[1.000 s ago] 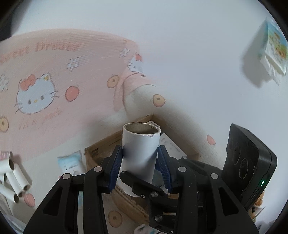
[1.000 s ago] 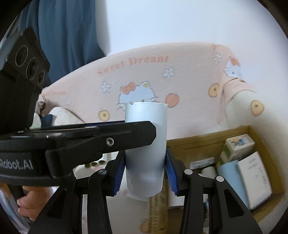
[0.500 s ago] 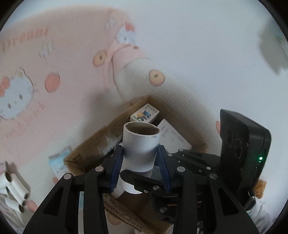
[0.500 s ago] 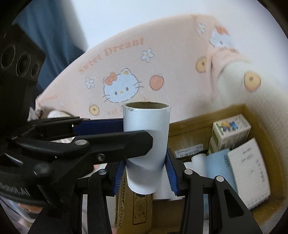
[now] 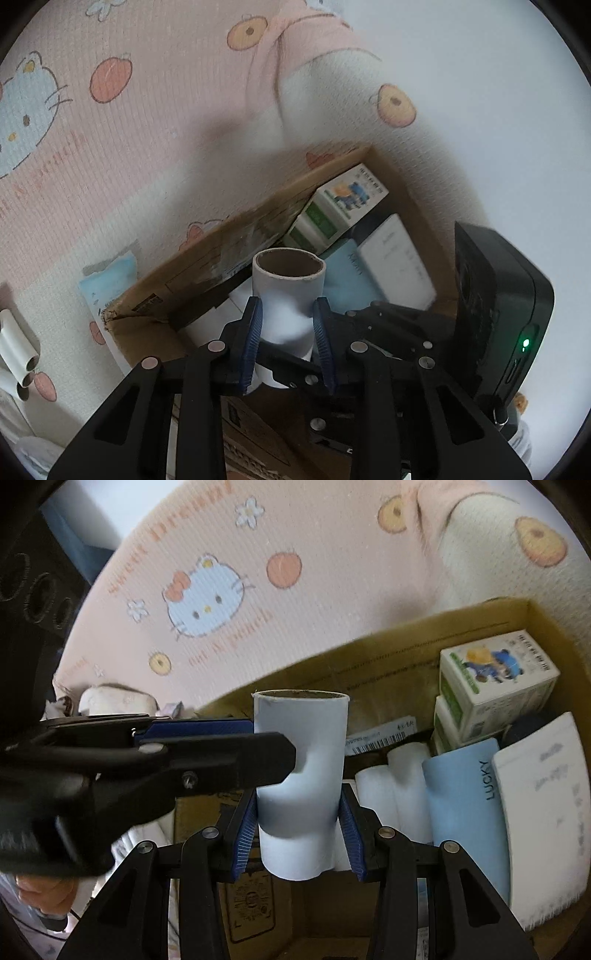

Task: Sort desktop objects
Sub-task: 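Carry the held white tube over the cardboard box, then lower the white tube beside the other tubes and open both grippers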

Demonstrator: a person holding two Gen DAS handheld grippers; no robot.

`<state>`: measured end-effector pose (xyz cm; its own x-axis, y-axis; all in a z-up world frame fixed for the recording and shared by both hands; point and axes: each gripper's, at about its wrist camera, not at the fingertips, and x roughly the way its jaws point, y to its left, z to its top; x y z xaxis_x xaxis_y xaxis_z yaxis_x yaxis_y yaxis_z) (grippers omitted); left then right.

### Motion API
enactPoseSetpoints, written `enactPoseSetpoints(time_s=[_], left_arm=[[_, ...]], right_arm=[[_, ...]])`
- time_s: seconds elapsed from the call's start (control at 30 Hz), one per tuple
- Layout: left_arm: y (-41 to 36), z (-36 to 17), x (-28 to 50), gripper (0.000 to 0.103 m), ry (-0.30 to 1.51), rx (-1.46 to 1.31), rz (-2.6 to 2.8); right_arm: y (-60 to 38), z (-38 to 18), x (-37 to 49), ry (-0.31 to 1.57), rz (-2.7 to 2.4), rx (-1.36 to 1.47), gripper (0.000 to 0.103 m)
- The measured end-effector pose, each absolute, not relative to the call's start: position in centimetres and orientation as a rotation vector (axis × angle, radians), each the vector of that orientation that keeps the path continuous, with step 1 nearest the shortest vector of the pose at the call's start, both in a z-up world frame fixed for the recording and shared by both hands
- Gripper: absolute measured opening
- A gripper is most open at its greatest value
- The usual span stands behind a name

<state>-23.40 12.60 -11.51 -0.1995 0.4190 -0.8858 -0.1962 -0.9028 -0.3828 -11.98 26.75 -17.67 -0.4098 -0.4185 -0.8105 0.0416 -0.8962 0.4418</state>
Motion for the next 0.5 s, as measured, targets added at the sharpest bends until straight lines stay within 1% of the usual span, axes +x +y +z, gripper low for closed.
enactPoseSetpoints(time_s=[0.17,0.3,0.4,0.43,0.47,0.5], left_arm=[[12.8,-12.9,-24.5,0.031,-0.239,-1.728,2.132],[12.8,-14.4,-25.3,0.030,-0.273,-1.800,2.091],[12.8,-15.4,-25.5,0.030,-0.299,-1.820,2.072],[12.8,-15.8,-25.5,0.026,-0.308,-1.831,2.062],[12.8,-16.0,-25.5,0.011,-0.308,-1.845,2.057],[12.7,-16.4,-25.6,0.002,-0.307,-1.867,2.050]], right_arm=[[27.0,-19.1,-13.2,-0.545,-2.319,1.607,0.040],[27.1,-20.6,-14.5,-0.509,-2.256,1.693,0.040],[27.4,-21.5,-14.9,-0.533,-2.195,1.766,0.040],[27.5,-21.8,-15.2,-0.538,-2.174,1.793,0.040],[27.5,-22.1,-15.4,-0.532,-2.156,1.819,0.040],[27.5,-22.4,-15.6,-0.516,-2.146,1.848,0.040]])
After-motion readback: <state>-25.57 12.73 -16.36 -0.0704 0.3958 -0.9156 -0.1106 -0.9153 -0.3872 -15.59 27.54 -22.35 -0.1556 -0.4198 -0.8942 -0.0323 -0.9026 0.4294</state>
